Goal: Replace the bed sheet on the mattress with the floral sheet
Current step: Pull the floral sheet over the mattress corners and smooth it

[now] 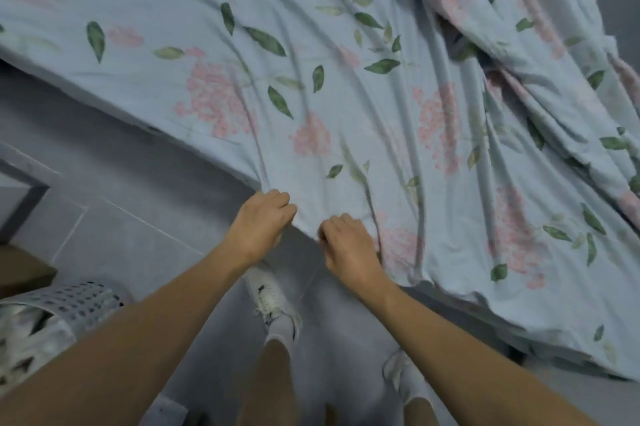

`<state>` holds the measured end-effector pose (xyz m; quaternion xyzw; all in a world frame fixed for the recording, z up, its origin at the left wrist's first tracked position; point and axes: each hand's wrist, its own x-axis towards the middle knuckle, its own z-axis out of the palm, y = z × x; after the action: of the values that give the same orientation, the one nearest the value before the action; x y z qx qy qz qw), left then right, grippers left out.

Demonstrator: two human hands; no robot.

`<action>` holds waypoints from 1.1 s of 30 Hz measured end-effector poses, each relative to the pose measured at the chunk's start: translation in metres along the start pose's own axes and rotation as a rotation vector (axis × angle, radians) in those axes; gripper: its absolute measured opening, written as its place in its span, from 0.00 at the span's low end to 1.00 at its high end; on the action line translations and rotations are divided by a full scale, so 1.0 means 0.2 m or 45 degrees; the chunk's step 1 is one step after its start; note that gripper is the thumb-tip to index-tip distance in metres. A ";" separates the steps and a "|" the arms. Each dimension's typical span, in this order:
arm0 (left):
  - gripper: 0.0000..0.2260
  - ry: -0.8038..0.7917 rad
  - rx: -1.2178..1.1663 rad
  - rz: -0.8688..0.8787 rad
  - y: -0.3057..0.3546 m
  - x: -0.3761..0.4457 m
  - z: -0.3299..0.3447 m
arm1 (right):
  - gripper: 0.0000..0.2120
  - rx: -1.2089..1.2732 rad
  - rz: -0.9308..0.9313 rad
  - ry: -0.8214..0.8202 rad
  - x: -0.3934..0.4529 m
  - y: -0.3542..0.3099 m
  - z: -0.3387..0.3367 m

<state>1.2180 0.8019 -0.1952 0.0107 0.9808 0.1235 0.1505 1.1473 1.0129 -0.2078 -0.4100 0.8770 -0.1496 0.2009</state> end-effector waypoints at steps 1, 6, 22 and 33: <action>0.18 -0.098 0.016 -0.031 -0.01 -0.06 0.02 | 0.09 0.032 -0.050 -0.050 -0.03 -0.05 0.01; 0.12 -0.254 -0.073 -0.140 0.03 -0.12 -0.05 | 0.07 0.033 0.108 0.020 -0.05 -0.05 -0.11; 0.29 -0.129 -0.012 0.248 1.35 0.74 0.02 | 0.28 -0.079 0.906 0.223 -1.16 1.42 -0.47; 0.36 -0.191 -0.014 0.121 2.57 1.30 0.07 | 0.27 0.168 0.951 0.309 -1.80 2.14 -0.92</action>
<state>0.9653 1.3186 -0.1587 0.0658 0.9644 0.1349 0.2178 0.9884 1.5757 -0.1475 -0.0284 0.9716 -0.1696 0.1623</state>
